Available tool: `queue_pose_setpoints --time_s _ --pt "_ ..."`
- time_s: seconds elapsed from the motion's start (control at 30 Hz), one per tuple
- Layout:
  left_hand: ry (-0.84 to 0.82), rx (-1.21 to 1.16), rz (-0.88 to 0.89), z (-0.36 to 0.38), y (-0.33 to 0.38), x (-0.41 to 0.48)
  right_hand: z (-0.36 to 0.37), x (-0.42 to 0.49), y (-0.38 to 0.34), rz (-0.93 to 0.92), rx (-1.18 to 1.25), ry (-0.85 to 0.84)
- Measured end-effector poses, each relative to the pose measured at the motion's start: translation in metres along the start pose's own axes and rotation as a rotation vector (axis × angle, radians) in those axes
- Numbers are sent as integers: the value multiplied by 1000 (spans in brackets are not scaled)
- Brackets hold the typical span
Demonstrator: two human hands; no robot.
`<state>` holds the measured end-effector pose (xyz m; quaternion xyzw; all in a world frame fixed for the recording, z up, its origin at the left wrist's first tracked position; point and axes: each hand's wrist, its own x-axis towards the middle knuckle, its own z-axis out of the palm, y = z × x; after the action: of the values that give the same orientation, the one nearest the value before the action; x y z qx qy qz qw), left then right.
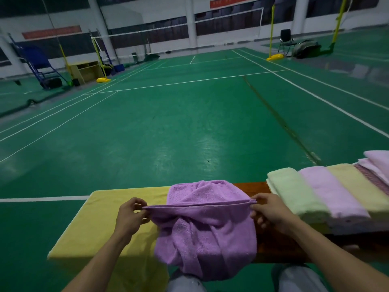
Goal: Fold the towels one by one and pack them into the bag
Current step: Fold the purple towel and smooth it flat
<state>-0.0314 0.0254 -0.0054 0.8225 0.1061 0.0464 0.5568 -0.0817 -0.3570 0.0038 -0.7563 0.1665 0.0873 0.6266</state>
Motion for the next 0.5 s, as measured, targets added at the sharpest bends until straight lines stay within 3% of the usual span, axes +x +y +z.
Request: queue_pose_setpoints --time_s 0.17,0.37,0.5 --pt "-5 -155 -21 -4 11 -11 -1 -6 -4 62 165 15" --pt "-18 -458 -129 10 28 -16 -2 -8 -27 58 625 -1" --pt "-77 -533 -236 37 31 -3 -7 9 -32 21 602 57"
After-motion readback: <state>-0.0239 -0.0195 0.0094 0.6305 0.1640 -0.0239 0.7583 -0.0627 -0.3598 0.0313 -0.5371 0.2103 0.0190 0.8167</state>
